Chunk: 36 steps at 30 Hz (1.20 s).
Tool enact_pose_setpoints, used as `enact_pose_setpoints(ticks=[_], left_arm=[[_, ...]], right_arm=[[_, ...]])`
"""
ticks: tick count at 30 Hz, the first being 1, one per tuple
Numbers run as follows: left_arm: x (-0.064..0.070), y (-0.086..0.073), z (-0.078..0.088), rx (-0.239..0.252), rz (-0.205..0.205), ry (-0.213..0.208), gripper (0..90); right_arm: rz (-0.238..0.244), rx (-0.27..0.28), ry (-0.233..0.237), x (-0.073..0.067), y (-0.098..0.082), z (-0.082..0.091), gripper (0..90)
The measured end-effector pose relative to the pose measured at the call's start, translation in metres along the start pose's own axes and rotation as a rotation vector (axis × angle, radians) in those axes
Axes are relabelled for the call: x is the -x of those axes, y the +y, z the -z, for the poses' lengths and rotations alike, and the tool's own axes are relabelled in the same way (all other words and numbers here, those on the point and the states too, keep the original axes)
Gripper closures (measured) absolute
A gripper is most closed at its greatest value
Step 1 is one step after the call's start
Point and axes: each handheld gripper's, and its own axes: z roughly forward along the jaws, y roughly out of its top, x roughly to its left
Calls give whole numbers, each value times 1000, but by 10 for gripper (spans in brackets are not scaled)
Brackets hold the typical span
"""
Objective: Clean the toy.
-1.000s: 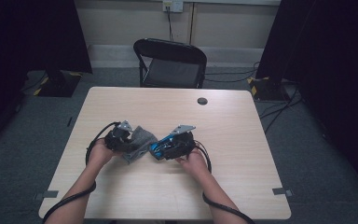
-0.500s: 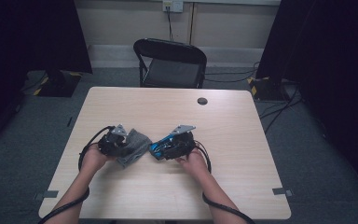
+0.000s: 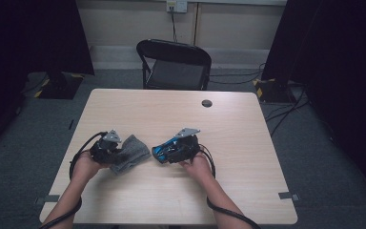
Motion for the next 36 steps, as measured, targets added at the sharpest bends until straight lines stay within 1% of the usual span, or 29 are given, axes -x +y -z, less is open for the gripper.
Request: enact_pose_setpoints(ticks=[3, 7, 9, 10, 14, 16, 18, 19, 20, 21, 22, 23, 25, 28, 29, 30, 31, 32, 33, 34, 35, 36], left_arm=[[1, -2, 4, 7, 9, 5, 738], [3, 1, 7, 34, 14, 0, 738], [4, 2, 8, 36, 16, -2, 737], [7, 4, 8, 39, 3, -5, 737], [10, 6, 9, 35, -5, 0, 737], [11, 7, 11, 42, 8, -6, 737], [10, 8, 13, 44, 21, -7, 737], [10, 8, 13, 44, 21, -7, 737], [10, 8, 15, 53, 34, -7, 737], [10, 8, 15, 53, 34, -7, 737], [11, 9, 15, 60, 42, -11, 737], [12, 10, 17, 61, 43, -11, 733], [13, 11, 17, 63, 41, -10, 728], [18, 17, 18, 67, 35, -17, 724], [18, 17, 18, 67, 35, -17, 723], [21, 21, 18, 72, 27, -21, 723], [21, 21, 18, 72, 27, -21, 723], [23, 26, 18, 75, 19, -27, 723], [23, 26, 18, 75, 19, -27, 723], [26, 31, 17, 86, 13, -37, 723], [26, 31, 17, 86, 13, -37, 721], [29, 37, 16, 90, 8, -49, 721]], right_arm=[[-2, 10, -1, 0, -1, 0, 59], [-3, 10, -2, 0, -1, 0, 59], [-5, 12, -2, 0, -1, 0, 58], [-6, 8, -3, 0, -1, 0, 59], [-14, -4, 5, 1, 1, 1, 69], [-17, -10, 8, 2, 2, 3, 87], [-24, -14, 23, 4, 3, 4, 106], [-29, -17, 26, 5, 4, 5, 140], [-37, -14, 32, 6, 4, 7, 154], [-37, -14, 32, 6, 4, 7, 154], [-42, -12, 56, 7, 5, 8, 132], [-32, -8, 73, 8, 5, 12, 136], [-27, -8, 70, 9, 6, 14, 141], [-15, -14, 69, 13, 7, 22, 143], [-15, -14, 69, 13, 7, 22, 143], [-13, -16, 74, 16, 7, 28, 154], [-10, -18, 74, 18, 6, 31, 162], [-6, -17, 73, 20, 6, 34, 164], [-6, -17, 73, 20, 6, 34, 164], [-5, -19, 67, 24, 4, 40, 162], [-5, -19, 67, 24, 4, 40, 162], [-4, -22, 55, 28, 1, 46, 159]])
